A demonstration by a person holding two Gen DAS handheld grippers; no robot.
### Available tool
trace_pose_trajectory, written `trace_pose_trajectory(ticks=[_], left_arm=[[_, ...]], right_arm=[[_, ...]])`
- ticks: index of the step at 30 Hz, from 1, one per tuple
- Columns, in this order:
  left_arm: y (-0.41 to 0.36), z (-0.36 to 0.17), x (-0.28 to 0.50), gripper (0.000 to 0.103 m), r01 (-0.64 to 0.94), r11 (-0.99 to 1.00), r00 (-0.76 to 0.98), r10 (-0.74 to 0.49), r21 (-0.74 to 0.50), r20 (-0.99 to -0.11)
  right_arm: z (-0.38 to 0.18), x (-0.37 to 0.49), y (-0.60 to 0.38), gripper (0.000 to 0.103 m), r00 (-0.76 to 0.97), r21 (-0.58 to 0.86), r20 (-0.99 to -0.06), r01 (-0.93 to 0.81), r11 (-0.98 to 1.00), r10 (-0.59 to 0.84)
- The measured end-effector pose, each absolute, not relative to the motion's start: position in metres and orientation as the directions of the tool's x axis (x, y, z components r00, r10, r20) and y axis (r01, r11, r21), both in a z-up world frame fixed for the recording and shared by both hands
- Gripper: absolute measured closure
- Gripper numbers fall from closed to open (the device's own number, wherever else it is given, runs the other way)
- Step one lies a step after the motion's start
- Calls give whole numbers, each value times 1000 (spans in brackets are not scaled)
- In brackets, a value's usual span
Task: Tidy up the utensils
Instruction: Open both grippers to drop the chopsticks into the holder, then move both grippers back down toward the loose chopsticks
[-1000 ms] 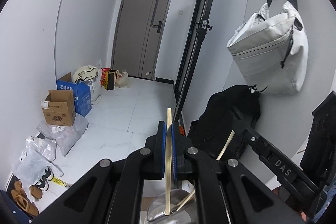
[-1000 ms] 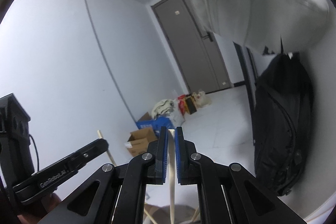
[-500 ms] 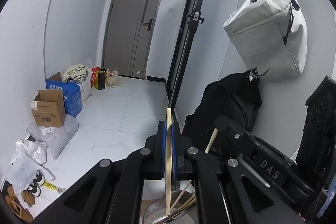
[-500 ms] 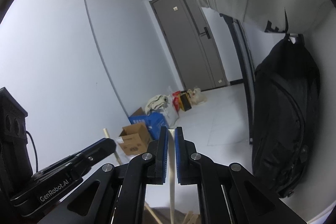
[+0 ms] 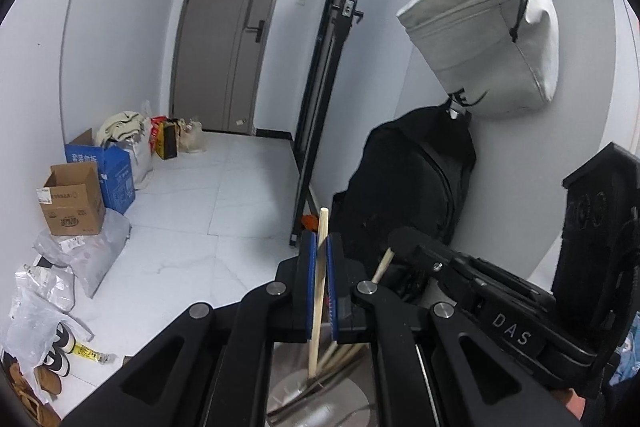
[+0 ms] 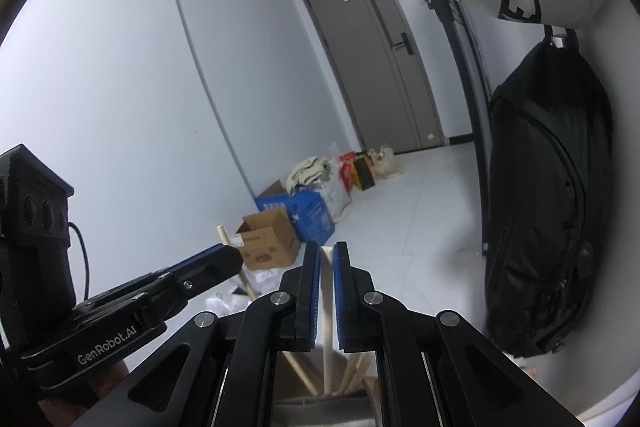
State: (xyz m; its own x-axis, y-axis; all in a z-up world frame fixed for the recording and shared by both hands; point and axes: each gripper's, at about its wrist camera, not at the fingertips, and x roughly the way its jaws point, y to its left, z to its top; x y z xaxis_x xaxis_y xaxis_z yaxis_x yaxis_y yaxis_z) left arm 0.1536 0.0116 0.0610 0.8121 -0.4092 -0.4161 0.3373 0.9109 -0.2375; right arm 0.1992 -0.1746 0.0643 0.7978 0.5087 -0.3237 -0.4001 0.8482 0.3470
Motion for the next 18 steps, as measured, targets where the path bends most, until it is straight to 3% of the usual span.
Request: trace_pose_trajectory(ticks=[8,10,11,12,14,15,18], left_arm=[[8,66,150,100,368,890,749,-456,-270,-481],[10,67,147,92,363,891,744,-453,-273,-491],[11,69,144,81,356,892,744,-450,-278,-493],[13,69,142,67,350,892,744,-450,-287,-494],[17,73,133,56,324,901,761,-430,-290,-486],[18,75,129,55,315,904,769,-421,-287,-481],[21,79,120,53,279,921,785,-382,-272,-488]], right_arm=[[55,194,-182,94,739,428,-376,-396,812,559],[56,191,-187,94,740,434,-380,-387,813,555],[57,189,-190,93,741,440,-380,-382,813,554],[58,186,-194,89,743,446,-380,-374,813,551],[60,178,-202,74,752,452,-381,-357,818,538],[61,174,-206,67,757,454,-376,-351,819,533],[67,160,-218,59,775,451,-366,-337,827,515]])
